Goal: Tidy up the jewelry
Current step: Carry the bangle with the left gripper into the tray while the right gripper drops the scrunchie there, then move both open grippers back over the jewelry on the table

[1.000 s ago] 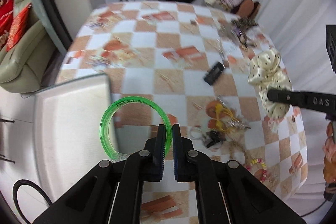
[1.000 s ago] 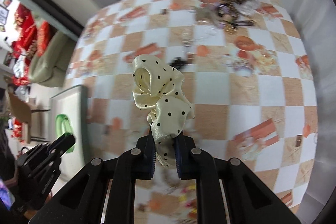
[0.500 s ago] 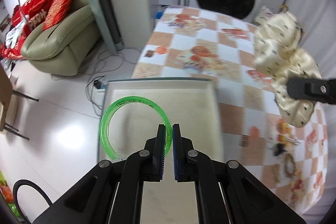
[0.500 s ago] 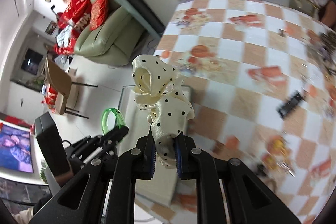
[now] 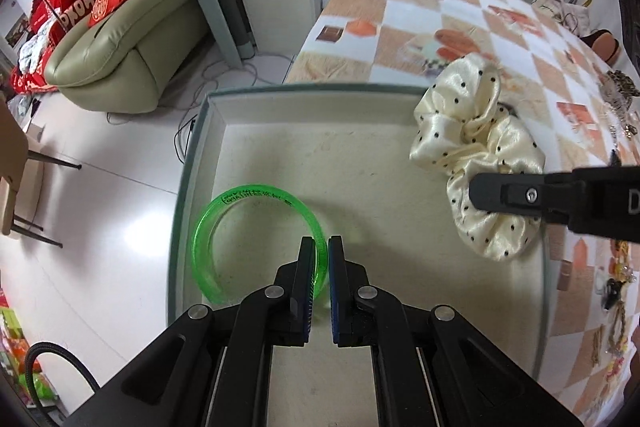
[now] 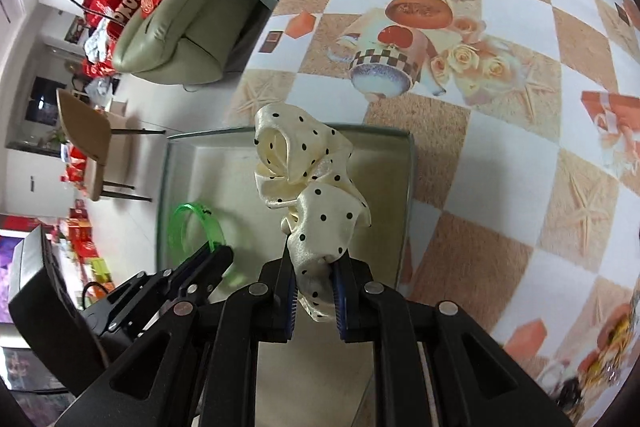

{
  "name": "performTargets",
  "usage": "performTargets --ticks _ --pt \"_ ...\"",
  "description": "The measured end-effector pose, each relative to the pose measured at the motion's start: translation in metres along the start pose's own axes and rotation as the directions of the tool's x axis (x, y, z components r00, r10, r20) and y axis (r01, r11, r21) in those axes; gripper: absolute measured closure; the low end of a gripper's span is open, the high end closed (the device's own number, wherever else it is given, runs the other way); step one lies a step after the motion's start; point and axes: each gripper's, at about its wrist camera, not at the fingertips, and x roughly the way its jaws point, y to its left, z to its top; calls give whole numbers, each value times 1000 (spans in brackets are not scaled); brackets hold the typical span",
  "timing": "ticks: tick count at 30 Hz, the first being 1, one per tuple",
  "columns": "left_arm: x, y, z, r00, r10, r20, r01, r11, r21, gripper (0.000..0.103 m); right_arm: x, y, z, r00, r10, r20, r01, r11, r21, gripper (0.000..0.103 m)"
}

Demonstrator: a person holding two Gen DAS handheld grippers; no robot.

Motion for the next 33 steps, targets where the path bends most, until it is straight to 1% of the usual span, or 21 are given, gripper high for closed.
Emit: performTargets --ticks 2,5,7,10,13,15,18,22,23,24,25,26,27,28,31,33 --pt "2 -1 1 1000 7 2 -7 1000 -5 92 5 0 5 1000 -12 -2 12 1000 -6 87" --pt "3 -4 2 1000 24 9 -24 1000 5 92 15 0 10 999 -31 -15 31 999 -6 83" --pt "4 -5 4 1000 27 9 -27 1000 4 92 16 1 11 999 -32 -7 31 999 -13 84" --pt "4 -4 6 1000 29 8 -29 1000 3 92 16 4 10 999 -39 -5 39 999 -35 79" --pt "2 -3 6 999 35 3 -35 999 5 92 11 1 8 1000 -20 1 20 999 -34 66" --pt "1 -3 6 1000 31 -7 -31 1000 -1 91 6 2 10 1000 -2 21 2 1000 -29 50" --pt "-2 -5 6 999 32 -5 -32 999 0 91 -9 2 10 998 24 58 -23 1000 -16 40" --pt "-10 -6 8 1000 23 9 -23 1000 -2 91 -41 -8 8 991 48 127 -52 998 26 34" --pt "-11 -6 8 1000 18 9 -18 1000 -4 89 -49 -11 6 988 46 145 -52 998 36 31" --pt "-13 -6 8 1000 15 7 -15 1000 -4 51 -57 -16 3 986 39 162 -46 998 44 30" --pt "-15 -6 9 1000 16 9 -16 1000 -9 21 -63 -20 -1 985 31 171 -40 998 50 30" --pt "-20 -6 8 999 34 37 -33 999 -18 0 -69 -25 -5 984 21 179 -32 998 58 30" --pt "-26 -7 7 997 47 66 -46 999 -15 0 -74 -30 -9 982 13 186 -27 997 69 30" --pt "-28 -10 7 996 50 73 -50 999 -1 0 -78 -35 -13 982 8 189 -23 997 78 30" --pt "-30 -18 8 997 50 54 -52 998 20 0 -89 -55 -32 980 -28 198 5 993 117 30" --pt "-33 -23 7 997 53 54 -54 998 32 0 -96 -70 -45 979 -56 195 27 989 148 26"
